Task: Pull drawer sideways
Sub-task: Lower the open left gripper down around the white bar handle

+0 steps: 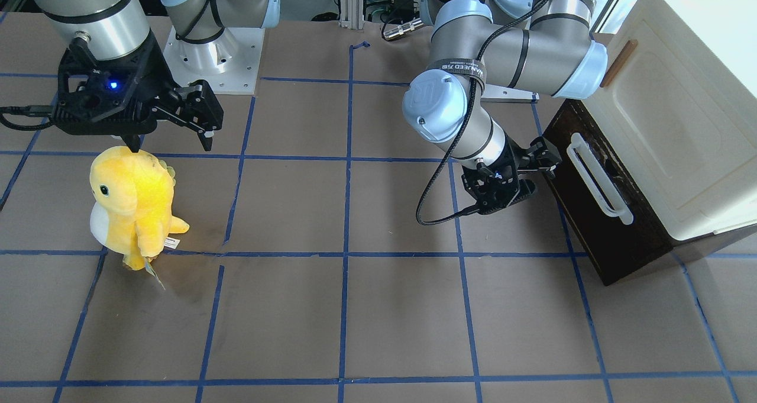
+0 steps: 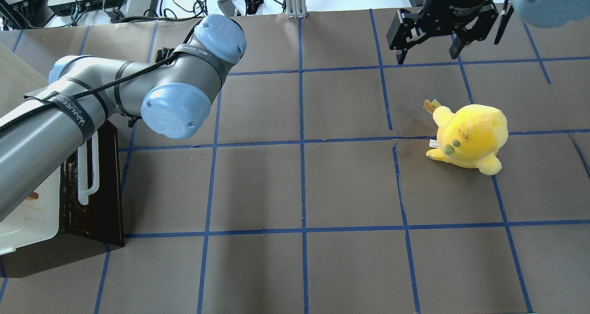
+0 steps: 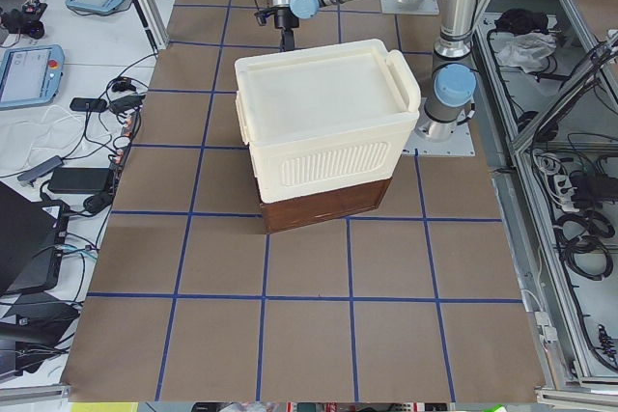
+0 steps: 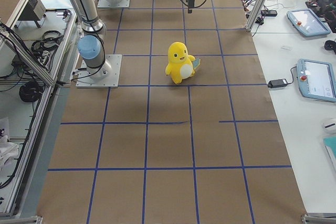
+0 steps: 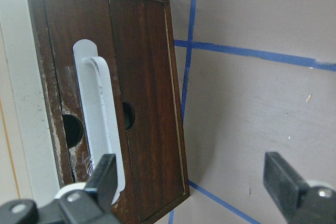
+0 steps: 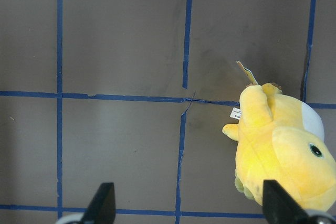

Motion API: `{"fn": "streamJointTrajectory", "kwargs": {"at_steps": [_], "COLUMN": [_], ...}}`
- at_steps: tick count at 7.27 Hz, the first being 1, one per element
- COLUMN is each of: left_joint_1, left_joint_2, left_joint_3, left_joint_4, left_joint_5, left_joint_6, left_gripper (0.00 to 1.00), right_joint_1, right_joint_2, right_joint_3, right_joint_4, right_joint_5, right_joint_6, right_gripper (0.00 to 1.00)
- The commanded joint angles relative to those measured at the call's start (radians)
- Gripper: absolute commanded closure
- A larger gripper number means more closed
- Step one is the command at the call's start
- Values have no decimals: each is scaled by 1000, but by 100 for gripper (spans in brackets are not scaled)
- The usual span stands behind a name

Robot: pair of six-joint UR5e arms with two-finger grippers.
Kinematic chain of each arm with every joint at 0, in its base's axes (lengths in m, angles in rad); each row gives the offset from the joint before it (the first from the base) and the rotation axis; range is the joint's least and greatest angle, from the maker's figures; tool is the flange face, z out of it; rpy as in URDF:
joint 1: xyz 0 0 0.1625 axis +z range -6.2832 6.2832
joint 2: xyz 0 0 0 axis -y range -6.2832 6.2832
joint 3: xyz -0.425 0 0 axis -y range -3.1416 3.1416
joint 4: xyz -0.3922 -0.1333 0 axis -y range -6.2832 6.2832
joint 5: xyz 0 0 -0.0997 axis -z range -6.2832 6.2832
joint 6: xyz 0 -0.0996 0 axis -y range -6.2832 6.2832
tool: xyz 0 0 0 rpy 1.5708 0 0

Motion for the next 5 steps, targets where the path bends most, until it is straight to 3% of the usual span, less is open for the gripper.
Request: {"fn": "streamJointTrajectory", "kwargs": {"at_steps": [1,5], "left_joint_1": [0,8], "left_joint_2": [2,7], "left_joint_3": [-2,-52], "left_joint_4": [-1,-12], "left_joint_5": [0,3], "left_joint_6": [0,-2], "left_gripper": [0,0], "right_joint_1": [0,0], "right_joint_2": [0,0], "right_joint_3": [0,0], "right_joint_4": [0,0], "right_joint_5": [0,0], "right_joint_6": [0,0], "right_gripper": [0,0]}}
